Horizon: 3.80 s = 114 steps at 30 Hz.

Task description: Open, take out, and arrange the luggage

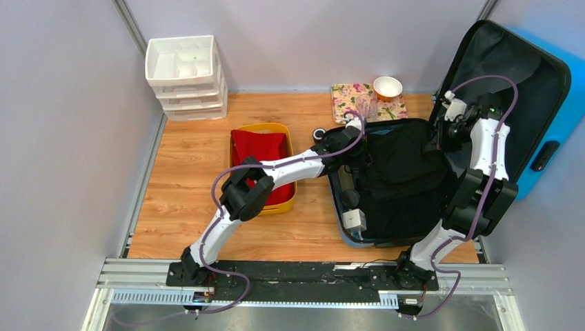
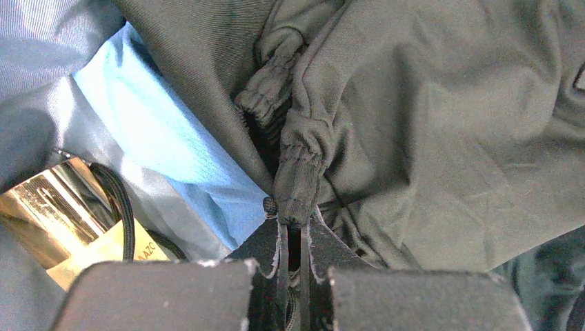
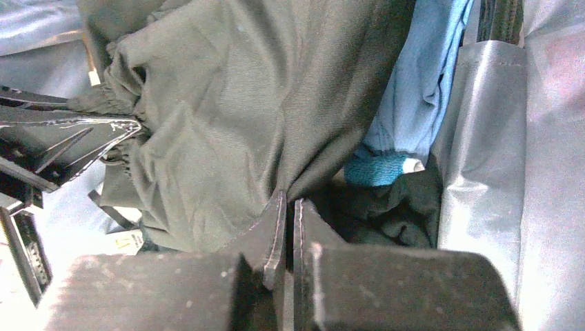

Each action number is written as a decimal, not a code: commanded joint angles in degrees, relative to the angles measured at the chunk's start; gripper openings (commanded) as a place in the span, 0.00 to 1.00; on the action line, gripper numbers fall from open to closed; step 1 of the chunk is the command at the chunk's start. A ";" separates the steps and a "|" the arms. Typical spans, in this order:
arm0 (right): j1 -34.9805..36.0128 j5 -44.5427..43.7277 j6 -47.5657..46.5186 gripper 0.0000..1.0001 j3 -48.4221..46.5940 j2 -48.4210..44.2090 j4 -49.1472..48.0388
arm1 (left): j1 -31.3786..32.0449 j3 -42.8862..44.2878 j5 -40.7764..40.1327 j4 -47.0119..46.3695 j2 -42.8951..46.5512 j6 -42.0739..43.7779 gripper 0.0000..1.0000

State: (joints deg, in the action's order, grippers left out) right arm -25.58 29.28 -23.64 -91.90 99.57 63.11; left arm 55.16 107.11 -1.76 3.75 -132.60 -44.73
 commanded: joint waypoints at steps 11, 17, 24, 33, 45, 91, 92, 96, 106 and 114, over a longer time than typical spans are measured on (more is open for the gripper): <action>0.45 6.76 2.98 0.00 -3.38 -9.39 2.46 | 1.09 4.42 -0.61 1.34 10.24 11.32 0.00; 0.71 6.23 5.62 0.00 -3.82 -11.41 1.23 | 1.18 4.60 -0.44 4.42 12.18 14.06 0.00; 0.98 2.20 5.54 0.00 -2.32 -9.57 0.26 | 1.09 1.00 -0.96 8.03 12.19 10.28 0.00; 0.97 3.75 3.86 0.00 -1.00 -8.42 1.66 | 0.57 -0.59 0.09 8.83 12.10 11.23 0.00; 5.36 12.82 11.06 0.00 -7.59 -17.38 0.96 | -0.66 4.25 -1.58 7.59 20.70 23.55 0.00; 69.44 -15.64 34.36 0.00 -5.75 19.52 -31.57 | -38.19 -58.68 3.07 15.24 56.23 31.90 0.00; 69.88 -16.44 34.19 0.00 -6.01 20.48 -30.95 | -38.11 -58.68 3.25 14.80 55.61 31.64 0.00; 70.14 -16.98 34.62 0.00 -7.59 24.26 -27.70 | -38.19 -58.25 2.47 14.00 51.40 32.25 0.00; 69.88 -12.40 26.30 0.56 -10.41 9.80 -23.65 | -38.19 -47.10 5.98 20.15 57.36 34.80 0.68; 60.75 -8.01 18.63 0.78 -5.77 -5.07 -19.96 | -38.98 -38.82 13.59 20.34 61.75 40.68 0.80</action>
State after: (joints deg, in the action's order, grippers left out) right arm 41.25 19.03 1.21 -99.96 104.27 40.97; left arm 16.64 65.28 5.19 25.47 -75.16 -9.08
